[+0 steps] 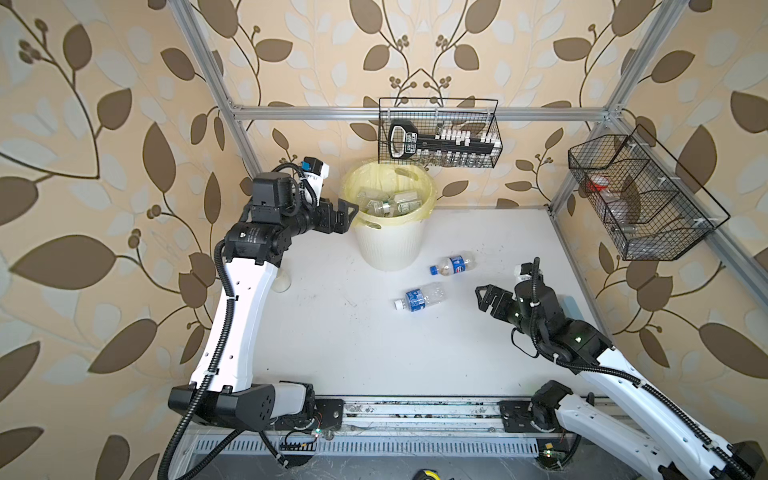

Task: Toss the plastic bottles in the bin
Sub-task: 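Open the left gripper to drop the green-capped bottle into the bin, then move the right gripper over the blue-capped Pepsi bottle while the left gripper draws back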

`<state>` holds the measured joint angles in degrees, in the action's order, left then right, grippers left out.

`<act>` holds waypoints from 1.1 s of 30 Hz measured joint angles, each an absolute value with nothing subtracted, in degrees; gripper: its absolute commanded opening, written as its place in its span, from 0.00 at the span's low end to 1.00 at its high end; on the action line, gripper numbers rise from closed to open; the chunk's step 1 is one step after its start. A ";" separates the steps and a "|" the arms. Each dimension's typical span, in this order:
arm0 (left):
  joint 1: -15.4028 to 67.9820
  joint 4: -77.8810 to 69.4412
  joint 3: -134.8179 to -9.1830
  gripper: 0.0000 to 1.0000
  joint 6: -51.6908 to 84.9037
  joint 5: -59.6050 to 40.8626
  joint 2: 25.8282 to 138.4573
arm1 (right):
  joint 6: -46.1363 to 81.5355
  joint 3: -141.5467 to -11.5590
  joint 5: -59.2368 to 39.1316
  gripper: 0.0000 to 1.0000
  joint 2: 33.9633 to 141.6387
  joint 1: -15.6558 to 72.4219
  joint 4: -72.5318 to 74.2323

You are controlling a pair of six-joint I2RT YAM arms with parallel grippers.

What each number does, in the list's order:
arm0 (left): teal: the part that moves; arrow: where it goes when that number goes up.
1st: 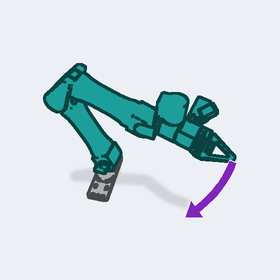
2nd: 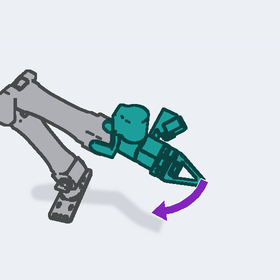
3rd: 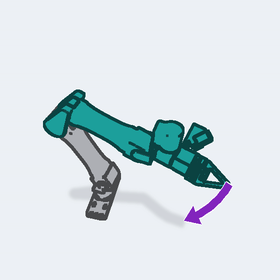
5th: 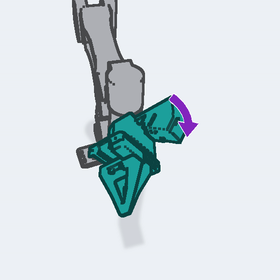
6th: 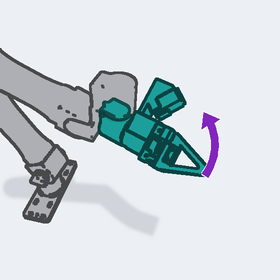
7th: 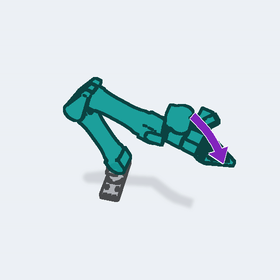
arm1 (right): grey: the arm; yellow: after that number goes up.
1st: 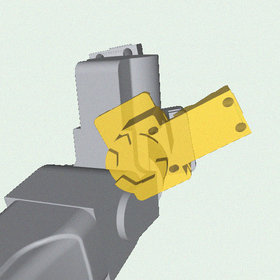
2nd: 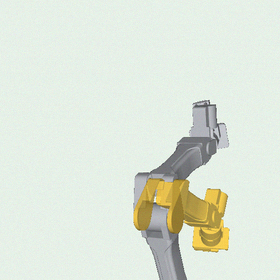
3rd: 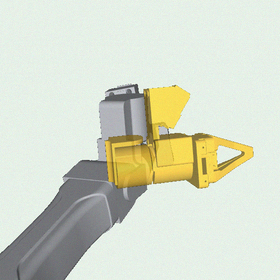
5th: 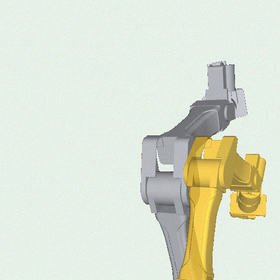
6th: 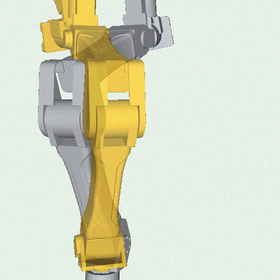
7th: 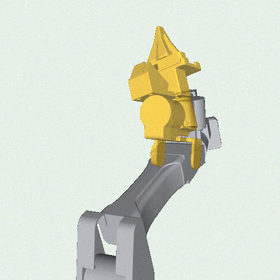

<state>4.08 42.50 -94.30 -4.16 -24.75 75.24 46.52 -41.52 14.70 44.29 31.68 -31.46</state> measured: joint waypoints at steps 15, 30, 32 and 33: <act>4.10 49.91 -75.33 0.99 -12.60 -35.97 67.48 | 58.17 -42.65 19.84 1.00 45.84 31.68 -39.94; 4.10 52.07 -60.47 0.99 -18.15 -33.91 57.43 | 61.76 -45.80 18.74 1.00 53.98 31.59 -39.90; 4.10 51.75 -59.48 0.99 -18.20 -33.91 57.34 | 62.41 -46.74 18.17 1.00 55.72 31.59 -39.13; 4.10 51.48 -58.81 0.99 -18.31 -33.91 57.34 | 62.83 -47.18 17.87 1.00 56.45 31.59 -38.74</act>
